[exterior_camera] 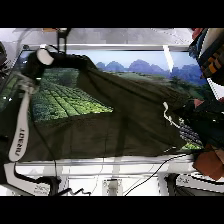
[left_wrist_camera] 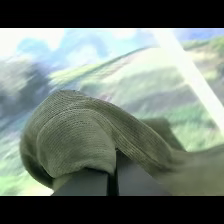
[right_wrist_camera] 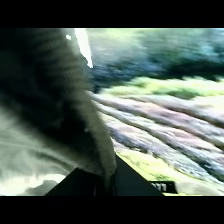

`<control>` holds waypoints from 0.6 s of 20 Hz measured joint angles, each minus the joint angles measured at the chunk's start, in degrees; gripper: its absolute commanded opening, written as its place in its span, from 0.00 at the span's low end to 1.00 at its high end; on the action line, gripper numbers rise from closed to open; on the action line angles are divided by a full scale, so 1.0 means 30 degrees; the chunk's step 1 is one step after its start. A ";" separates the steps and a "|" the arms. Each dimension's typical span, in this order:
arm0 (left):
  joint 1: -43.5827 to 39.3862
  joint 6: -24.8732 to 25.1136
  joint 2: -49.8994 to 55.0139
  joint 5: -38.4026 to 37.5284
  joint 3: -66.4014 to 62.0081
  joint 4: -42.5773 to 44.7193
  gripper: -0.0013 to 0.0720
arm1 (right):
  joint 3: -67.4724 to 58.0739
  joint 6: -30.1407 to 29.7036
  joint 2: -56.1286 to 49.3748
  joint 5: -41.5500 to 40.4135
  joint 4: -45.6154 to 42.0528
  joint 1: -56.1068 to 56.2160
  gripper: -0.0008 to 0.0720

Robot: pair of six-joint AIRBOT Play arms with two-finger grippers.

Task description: Fold the clothes and pants, and hang the long-sleeved shirts on hangers.

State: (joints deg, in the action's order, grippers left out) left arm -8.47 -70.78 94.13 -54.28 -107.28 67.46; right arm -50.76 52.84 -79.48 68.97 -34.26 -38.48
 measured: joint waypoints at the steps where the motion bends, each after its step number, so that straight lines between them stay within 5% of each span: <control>1: 0.0393 -0.0452 -0.0393 -0.1202 0.0000 0.0357 0.05 | 0.0000 -0.0029 0.0058 0.0066 0.0029 0.0007 0.07; 6: 0.1107 -0.1829 -0.0969 -0.6812 0.0051 0.1566 0.05 | 0.0000 -0.0044 0.0146 -0.0146 -0.0197 0.0000 0.07; 12: 0.0211 -0.2200 -0.1770 -0.5224 0.0007 0.2215 0.05 | 0.0000 -0.0029 0.0168 -0.0393 -0.0568 0.0000 0.07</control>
State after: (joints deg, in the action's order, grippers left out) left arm -7.84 -77.38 88.82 -69.95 -107.26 74.11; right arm -50.76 52.75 -78.98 67.79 -35.97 -38.48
